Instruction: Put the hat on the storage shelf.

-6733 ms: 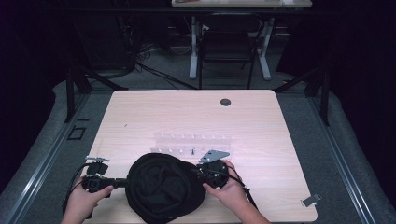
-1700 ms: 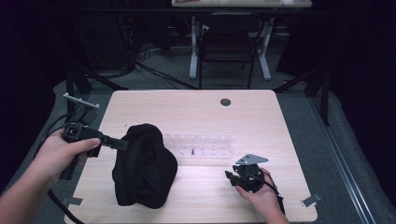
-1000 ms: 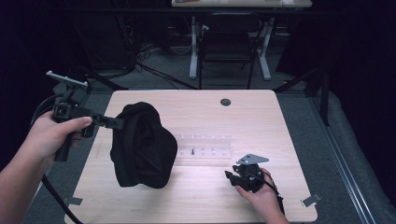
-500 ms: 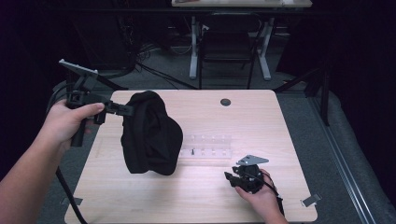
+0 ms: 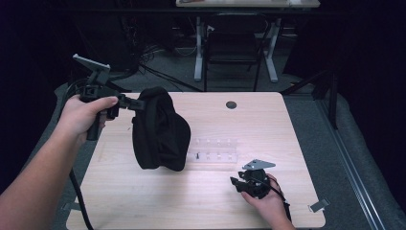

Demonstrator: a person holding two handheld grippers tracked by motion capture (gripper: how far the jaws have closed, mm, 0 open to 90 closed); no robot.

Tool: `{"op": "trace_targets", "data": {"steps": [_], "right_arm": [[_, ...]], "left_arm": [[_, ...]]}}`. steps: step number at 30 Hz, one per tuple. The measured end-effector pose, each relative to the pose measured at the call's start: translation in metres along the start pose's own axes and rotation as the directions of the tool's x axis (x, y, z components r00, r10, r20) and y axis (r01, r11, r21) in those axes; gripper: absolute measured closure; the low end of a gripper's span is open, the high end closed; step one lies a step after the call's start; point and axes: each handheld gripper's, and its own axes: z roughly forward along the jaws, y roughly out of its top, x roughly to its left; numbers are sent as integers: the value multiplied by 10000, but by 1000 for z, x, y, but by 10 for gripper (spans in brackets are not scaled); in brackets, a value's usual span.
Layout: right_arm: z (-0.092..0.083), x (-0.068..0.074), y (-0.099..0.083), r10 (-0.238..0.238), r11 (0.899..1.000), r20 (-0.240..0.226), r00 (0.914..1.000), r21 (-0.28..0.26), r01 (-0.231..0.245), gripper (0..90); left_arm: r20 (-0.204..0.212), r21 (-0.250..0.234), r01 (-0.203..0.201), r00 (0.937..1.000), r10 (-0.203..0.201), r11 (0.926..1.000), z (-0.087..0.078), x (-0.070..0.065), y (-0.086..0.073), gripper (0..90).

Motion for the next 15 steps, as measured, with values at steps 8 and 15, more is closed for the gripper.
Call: {"op": "trace_targets", "data": {"steps": [8,15], "right_arm": [[-1,-1,0,21,10000,-12,10000,12,-21,593],[-1,-2,-1,8,10000,12,10000,-50,-8,593]], "left_arm": [[-102,-215,4,9999,-7,9998,12,-6,8,852],[-305,-127,-145,9994,141,9998,18,-16,13,852]]}}
